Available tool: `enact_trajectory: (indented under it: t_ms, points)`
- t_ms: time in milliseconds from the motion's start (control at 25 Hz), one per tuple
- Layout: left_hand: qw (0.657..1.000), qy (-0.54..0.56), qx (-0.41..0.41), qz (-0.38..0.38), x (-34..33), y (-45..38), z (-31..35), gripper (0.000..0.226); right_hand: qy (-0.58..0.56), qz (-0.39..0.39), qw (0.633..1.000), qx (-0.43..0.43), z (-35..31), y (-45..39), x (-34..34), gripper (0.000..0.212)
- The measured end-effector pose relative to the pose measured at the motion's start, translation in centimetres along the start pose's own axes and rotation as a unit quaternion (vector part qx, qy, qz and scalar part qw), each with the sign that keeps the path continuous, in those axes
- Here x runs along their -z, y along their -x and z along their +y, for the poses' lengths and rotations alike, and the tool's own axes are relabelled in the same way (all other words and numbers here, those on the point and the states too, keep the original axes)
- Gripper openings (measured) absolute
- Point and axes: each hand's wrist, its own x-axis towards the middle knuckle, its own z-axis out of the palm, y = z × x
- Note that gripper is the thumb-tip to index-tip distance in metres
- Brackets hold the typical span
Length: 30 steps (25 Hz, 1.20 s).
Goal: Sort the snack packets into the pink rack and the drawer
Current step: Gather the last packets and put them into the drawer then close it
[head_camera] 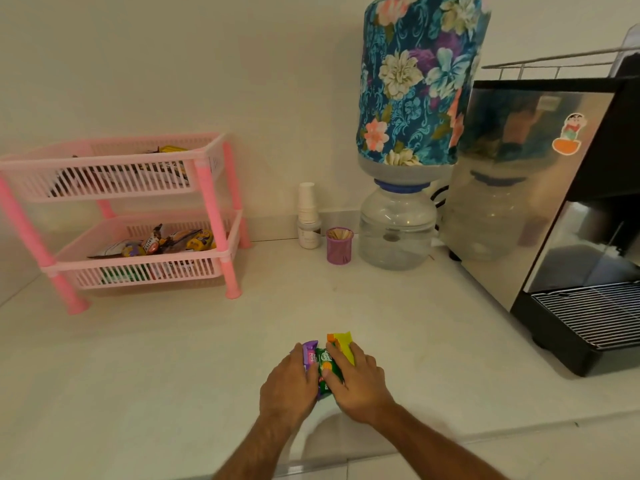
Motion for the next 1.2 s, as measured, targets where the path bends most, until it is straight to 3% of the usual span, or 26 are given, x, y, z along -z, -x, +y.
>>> enact_trajectory:
  t_ms: [240, 360, 720, 1200]
  points:
    - [0.991, -0.132, 0.014, 0.034, -0.5, -0.2, -0.2, 0.047, -0.009, -0.001, 1.0, 0.002, 0.3, 0.3, 0.5, 0.066]
    - [0.988, -0.143, 0.004, 0.053, -0.7, -0.8, 0.6, 0.054, -0.001, 0.008, 1.0, -0.019, 1.7, 0.7, 1.1, 0.075]
    - [0.978, -0.123, -0.165, 0.007, -4.0, 0.0, 8.0, 0.068, 0.12, 0.021, 0.992, -0.02, 11.2, 3.6, 4.3, 0.092]
    - [0.981, -0.155, -0.083, -0.081, -11.5, 5.8, 15.9, 0.071, 0.15, -0.006, 0.988, 0.022, 22.3, 8.6, 6.8, 0.107]
